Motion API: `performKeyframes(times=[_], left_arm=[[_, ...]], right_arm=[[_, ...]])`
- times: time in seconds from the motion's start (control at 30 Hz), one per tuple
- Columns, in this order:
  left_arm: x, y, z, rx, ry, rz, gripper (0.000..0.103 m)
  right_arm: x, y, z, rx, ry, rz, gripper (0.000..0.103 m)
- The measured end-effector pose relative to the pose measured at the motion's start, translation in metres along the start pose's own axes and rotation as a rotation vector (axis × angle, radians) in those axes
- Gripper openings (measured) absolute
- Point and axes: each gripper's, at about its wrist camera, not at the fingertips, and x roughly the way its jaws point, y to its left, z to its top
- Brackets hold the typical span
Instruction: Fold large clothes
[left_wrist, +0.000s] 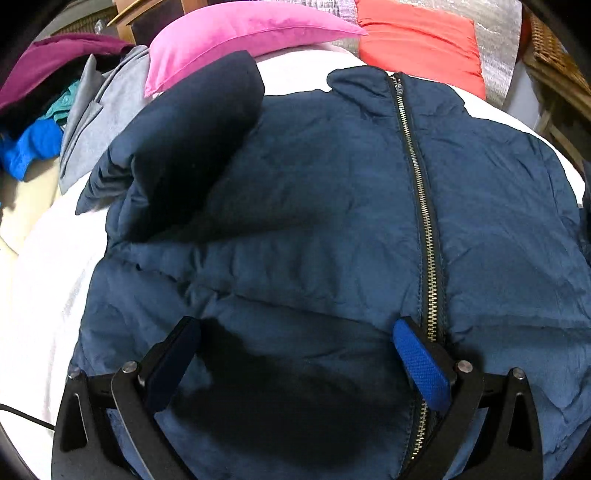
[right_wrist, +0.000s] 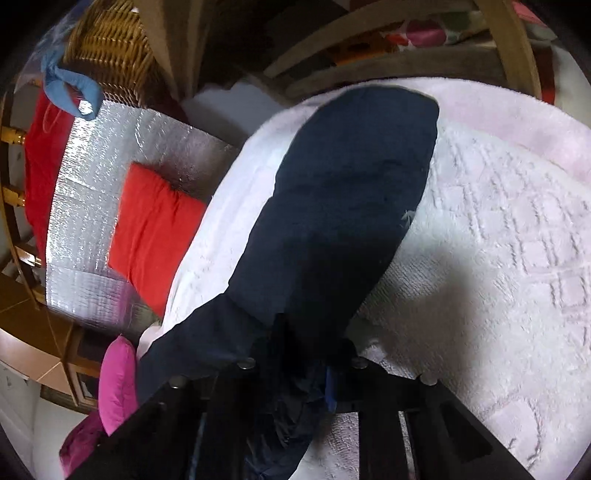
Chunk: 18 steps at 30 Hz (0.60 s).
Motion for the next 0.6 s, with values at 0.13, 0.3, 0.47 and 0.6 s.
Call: performKeyframes(times=[0.13, 0.3, 0.47, 0.6], left_arm=[[-0.001, 0.007, -0.007, -0.035, 0.001, -0.006, 0.103], [-0.003, 0.014, 0.005, -0.023, 0.074, -0.057, 0.103], [-0.044, 0.048, 0.014, -0.093, -0.112, -0.056, 0.103], [-0.063, 0.076, 0.014, -0.178, -0.202, -0.02, 0.103]], right_arm=[[-0.037, 0.039, -0.006, -0.092, -0.091, 0.088, 0.012], [-0.093, 0.116, -0.048, -0.273, -0.108, 0.252, 0.012], [-0.106, 0.17, -0.118, -0.402, -0.003, 0.369, 0.012], [-0.081, 0.19, -0.186, -0.454, 0.179, 0.409, 0.016]])
